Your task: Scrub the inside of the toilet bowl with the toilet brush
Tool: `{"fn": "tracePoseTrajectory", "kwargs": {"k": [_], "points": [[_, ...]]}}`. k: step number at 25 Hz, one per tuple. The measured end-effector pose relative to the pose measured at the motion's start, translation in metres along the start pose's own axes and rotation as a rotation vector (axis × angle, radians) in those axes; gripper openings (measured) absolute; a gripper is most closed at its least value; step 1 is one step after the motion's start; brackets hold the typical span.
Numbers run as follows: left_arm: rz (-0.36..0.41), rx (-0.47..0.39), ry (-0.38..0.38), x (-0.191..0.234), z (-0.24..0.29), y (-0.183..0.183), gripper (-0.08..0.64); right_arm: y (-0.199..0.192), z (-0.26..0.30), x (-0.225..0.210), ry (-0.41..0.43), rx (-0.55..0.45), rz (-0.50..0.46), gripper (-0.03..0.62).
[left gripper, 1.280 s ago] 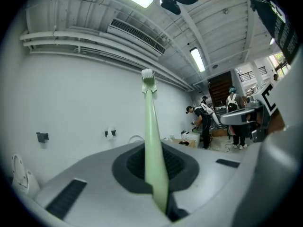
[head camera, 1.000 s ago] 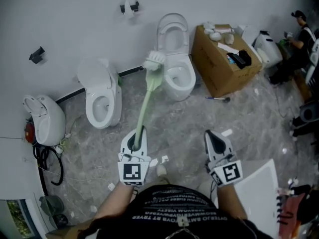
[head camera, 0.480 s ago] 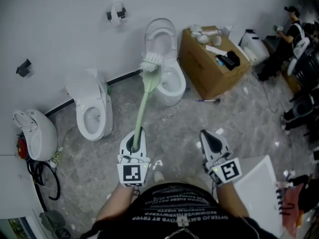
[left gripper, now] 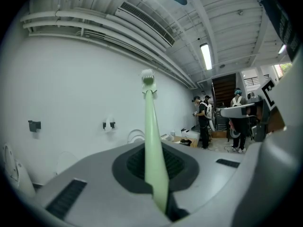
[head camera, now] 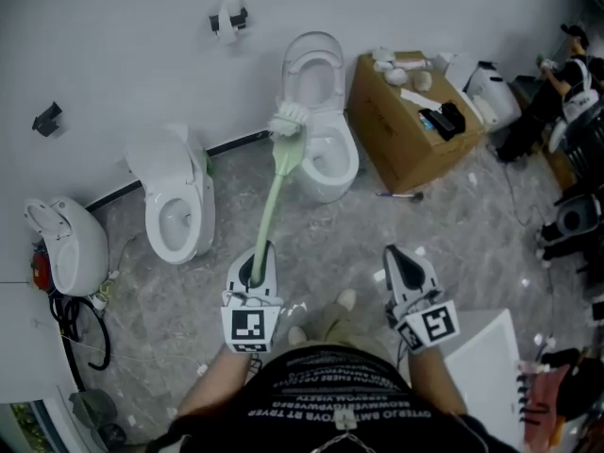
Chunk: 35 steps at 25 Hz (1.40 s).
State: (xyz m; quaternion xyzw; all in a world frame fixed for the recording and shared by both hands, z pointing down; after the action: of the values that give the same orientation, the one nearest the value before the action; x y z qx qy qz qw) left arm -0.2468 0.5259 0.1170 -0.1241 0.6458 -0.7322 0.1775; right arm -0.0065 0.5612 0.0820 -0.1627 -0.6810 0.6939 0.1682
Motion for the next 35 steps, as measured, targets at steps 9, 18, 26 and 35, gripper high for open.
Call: {"fn": "tracePoseTrajectory", "kwargs": {"k": [9,18,26,35], "points": [[0.016,0.026,0.024,0.000,0.059,0.009,0.002,-0.002,0.055,-0.053,0.054,0.008,0.018,0.005],[0.010,0.051,0.049,-0.005,0.122,0.016,0.002,-0.004,0.096,-0.112,0.080,0.030,0.029,0.005],[-0.009,0.058,0.056,-0.031,0.173,0.025,0.002,0.004,0.110,-0.160,0.136,0.009,0.023,0.005],[0.022,0.047,0.064,-0.073,0.223,0.033,0.002,-0.005,0.111,-0.206,0.246,0.046,-0.011,0.005]]}}
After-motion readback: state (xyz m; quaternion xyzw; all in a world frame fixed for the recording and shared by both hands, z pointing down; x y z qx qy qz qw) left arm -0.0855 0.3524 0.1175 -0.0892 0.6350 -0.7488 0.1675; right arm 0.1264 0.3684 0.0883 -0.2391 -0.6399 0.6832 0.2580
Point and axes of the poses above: the fingertips, and each gripper's own axes: z forward along the fingers, x to its left, y out of its top, the point moved 2 cm from there along -z, backward along the fingers, and after that the axes turned 2 degrees about -y, right-handed, at the moved point
